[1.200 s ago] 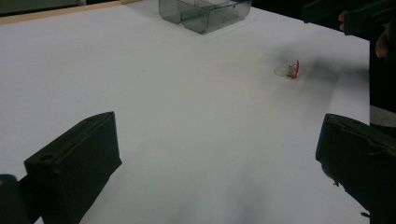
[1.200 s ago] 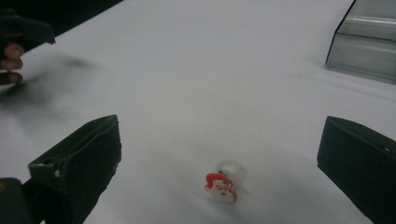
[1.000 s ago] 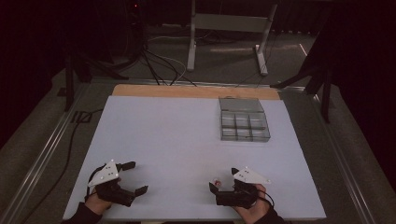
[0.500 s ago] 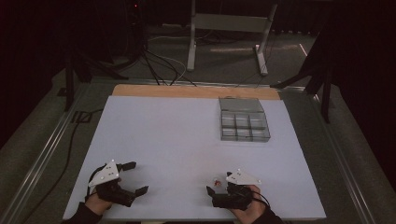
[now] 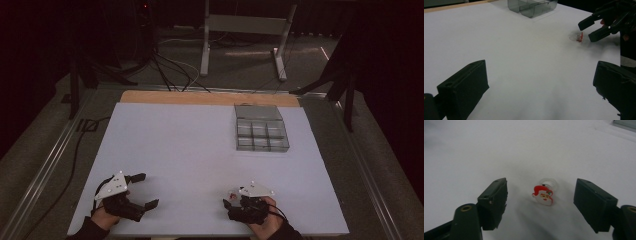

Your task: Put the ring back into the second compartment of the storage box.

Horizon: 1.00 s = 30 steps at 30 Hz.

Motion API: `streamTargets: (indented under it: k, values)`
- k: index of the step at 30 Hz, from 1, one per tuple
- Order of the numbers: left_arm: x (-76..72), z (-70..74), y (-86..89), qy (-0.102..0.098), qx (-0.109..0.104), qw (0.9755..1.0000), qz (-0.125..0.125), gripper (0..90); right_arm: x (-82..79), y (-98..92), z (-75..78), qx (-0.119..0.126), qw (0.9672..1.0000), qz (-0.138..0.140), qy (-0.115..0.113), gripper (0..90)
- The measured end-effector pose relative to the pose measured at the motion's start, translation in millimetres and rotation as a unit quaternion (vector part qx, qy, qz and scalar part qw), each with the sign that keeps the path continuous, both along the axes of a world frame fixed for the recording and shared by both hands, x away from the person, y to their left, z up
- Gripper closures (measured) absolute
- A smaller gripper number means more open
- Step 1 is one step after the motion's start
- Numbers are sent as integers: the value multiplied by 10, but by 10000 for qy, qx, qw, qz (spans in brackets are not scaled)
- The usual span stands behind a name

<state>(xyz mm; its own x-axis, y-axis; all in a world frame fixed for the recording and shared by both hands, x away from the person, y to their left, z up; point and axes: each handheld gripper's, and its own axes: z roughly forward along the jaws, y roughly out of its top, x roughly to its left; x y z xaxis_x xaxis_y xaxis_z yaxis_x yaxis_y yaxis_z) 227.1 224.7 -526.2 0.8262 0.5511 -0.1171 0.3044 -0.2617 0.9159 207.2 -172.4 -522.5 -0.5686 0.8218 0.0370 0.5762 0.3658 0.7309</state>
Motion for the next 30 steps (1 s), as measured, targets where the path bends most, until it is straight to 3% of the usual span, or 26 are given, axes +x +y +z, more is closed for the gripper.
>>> streamTargets:
  k: [10, 30]
  values:
    - [2, -1, -3, 4, 14, 10000, -4, 2, 30, 43, -37, -200, 9997, 64, 83, 337]
    - [0, -2, -3, -6, 49, 10000, -8, 2, 47, 116, -55, -464, 9989, 4, 113, 574]
